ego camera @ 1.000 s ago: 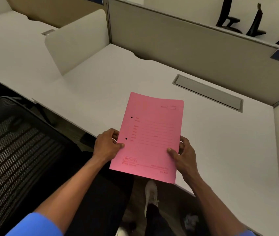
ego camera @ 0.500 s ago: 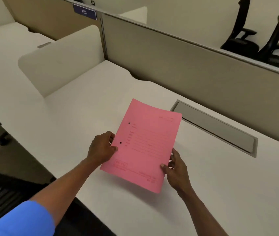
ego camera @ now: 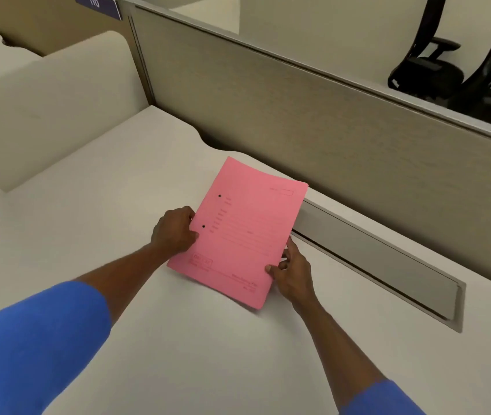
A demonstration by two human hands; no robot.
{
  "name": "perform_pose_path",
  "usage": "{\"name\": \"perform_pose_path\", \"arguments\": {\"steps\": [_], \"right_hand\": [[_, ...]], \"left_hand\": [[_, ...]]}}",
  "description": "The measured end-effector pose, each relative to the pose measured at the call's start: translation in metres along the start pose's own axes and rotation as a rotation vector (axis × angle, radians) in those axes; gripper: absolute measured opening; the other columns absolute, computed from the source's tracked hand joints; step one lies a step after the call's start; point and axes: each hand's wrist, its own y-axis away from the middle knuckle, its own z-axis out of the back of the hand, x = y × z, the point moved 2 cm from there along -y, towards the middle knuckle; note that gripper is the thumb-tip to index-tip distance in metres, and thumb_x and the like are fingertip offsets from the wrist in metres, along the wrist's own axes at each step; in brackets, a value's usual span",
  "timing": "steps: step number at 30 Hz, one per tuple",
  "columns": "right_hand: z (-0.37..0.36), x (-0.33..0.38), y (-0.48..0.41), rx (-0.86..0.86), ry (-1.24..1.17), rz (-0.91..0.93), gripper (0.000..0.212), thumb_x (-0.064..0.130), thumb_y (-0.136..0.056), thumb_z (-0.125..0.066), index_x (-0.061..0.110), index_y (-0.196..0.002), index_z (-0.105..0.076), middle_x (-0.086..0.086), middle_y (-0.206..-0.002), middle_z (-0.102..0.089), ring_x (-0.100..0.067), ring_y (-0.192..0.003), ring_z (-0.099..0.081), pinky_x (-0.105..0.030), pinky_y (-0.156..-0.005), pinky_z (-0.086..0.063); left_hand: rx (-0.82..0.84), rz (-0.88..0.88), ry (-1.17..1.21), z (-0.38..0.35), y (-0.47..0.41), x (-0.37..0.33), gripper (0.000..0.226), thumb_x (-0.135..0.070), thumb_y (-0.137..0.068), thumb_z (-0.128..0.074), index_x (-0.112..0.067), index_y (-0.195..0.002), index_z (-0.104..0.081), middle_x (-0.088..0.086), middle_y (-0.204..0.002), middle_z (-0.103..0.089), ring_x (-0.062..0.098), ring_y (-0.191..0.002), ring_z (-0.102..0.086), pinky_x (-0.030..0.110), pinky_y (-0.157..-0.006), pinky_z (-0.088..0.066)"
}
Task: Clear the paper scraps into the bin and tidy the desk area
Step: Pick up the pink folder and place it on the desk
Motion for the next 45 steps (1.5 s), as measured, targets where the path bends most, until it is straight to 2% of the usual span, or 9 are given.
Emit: {"name": "perform_pose_path", "arguments": {"steps": [3,6,8,12,14,18,22,36,45], "right_hand": [[-0.004,-0.004,-0.028,-0.039,-0.023,-0.038,0.084,-0.004,-0.083,-0.078,0.029,-0.152,-0.045,-0.003,-0.119,-0.071,-0.016,-0.088,-0.069,-0.039,-0.085,-0.062],[-0.009,-0.006,-0.049,-0.069,-0.043,-0.061,0.09,-0.003,-0.081,-0.081,0.028,-0.156,-0.04,-0.004,-0.117,-0.072,-0.025,-0.101,-0.072,-0.048,-0.094,-0.061],[-0.013,-0.007,-0.06,-0.084,-0.045,-0.061,0.092,-0.002,-0.081,-0.082,0.026,-0.157,-0.039,-0.004,-0.118,-0.072,-0.026,-0.105,-0.072,-0.047,-0.096,-0.061],[-0.018,-0.006,-0.075,-0.121,-0.037,-0.03,0.075,-0.001,-0.082,-0.085,0.021,-0.144,-0.051,-0.006,-0.123,-0.072,-0.026,-0.11,-0.072,-0.042,-0.095,-0.063],[-0.02,-0.004,-0.08,-0.136,-0.009,-0.012,0.066,0.001,-0.082,-0.086,0.018,-0.138,-0.056,-0.007,-0.124,-0.069,-0.026,-0.11,-0.071,-0.044,-0.095,-0.063],[-0.025,-0.002,-0.087,-0.162,0.076,-0.019,0.059,0.009,-0.084,-0.087,0.016,-0.135,-0.058,-0.009,-0.121,-0.06,-0.028,-0.111,-0.068,-0.042,-0.097,-0.061],[-0.028,0.002,-0.093,-0.179,0.194,-0.049,0.052,0.017,-0.089,-0.083,0.018,-0.133,-0.055,-0.009,-0.122,-0.055,-0.027,-0.11,-0.067,-0.038,-0.09,-0.061],[-0.036,0.004,-0.096,-0.209,0.3,-0.072,0.038,0.019,-0.088,-0.084,0.011,-0.114,-0.057,-0.003,-0.108,-0.04,-0.027,-0.1,-0.069,-0.037,-0.088,-0.062],[-0.037,-0.002,-0.095,-0.207,0.251,-0.038,0.036,0.017,-0.091,-0.081,0.009,-0.118,-0.058,-0.012,-0.12,-0.049,-0.028,-0.106,-0.069,-0.041,-0.095,-0.061]], "left_hand": [[-0.019,0.017,-0.044,-0.009,-0.028,-0.01,0.041,-0.019,-0.087,-0.076,-0.019,-0.127,-0.068,0.006,-0.126,-0.075,0.036,-0.115,-0.07,0.046,-0.098,-0.058],[-0.036,0.028,-0.071,-0.017,-0.053,-0.015,0.046,-0.017,-0.089,-0.073,-0.02,-0.134,-0.066,0.005,-0.131,-0.072,0.035,-0.121,-0.068,0.045,-0.1,-0.057],[-0.042,0.025,-0.09,-0.021,-0.068,-0.018,0.049,-0.017,-0.09,-0.071,-0.02,-0.138,-0.062,0.005,-0.134,-0.07,0.035,-0.124,-0.066,0.046,-0.103,-0.056],[-0.064,0.022,-0.119,-0.029,-0.089,-0.024,0.047,-0.019,-0.091,-0.071,-0.016,-0.137,-0.062,0.009,-0.133,-0.067,0.037,-0.125,-0.064,0.047,-0.101,-0.055],[-0.063,0.01,-0.146,-0.032,-0.097,-0.027,0.049,-0.029,-0.091,-0.075,-0.012,-0.135,-0.061,0.012,-0.132,-0.065,0.037,-0.125,-0.063,0.049,-0.101,-0.054],[-0.036,-0.018,-0.212,-0.044,-0.107,-0.032,0.073,-0.047,-0.086,-0.082,-0.007,-0.141,-0.056,0.016,-0.135,-0.058,0.037,-0.131,-0.055,0.053,-0.103,-0.054],[-0.029,-0.063,-0.324,-0.058,-0.108,-0.036,0.072,-0.055,-0.087,-0.077,-0.007,-0.137,-0.056,0.015,-0.138,-0.055,0.036,-0.134,-0.049,0.054,-0.103,-0.05],[-0.002,-0.083,-0.429,-0.064,-0.116,-0.041,0.075,-0.056,-0.095,-0.069,-0.005,-0.146,-0.05,0.016,-0.146,-0.053,0.036,-0.139,-0.046,0.054,-0.108,-0.048],[-0.003,-0.12,-0.392,-0.062,-0.114,-0.038,0.076,-0.056,-0.096,-0.068,-0.006,-0.147,-0.044,0.016,-0.147,-0.05,0.036,-0.139,-0.047,0.054,-0.109,-0.048]]}}
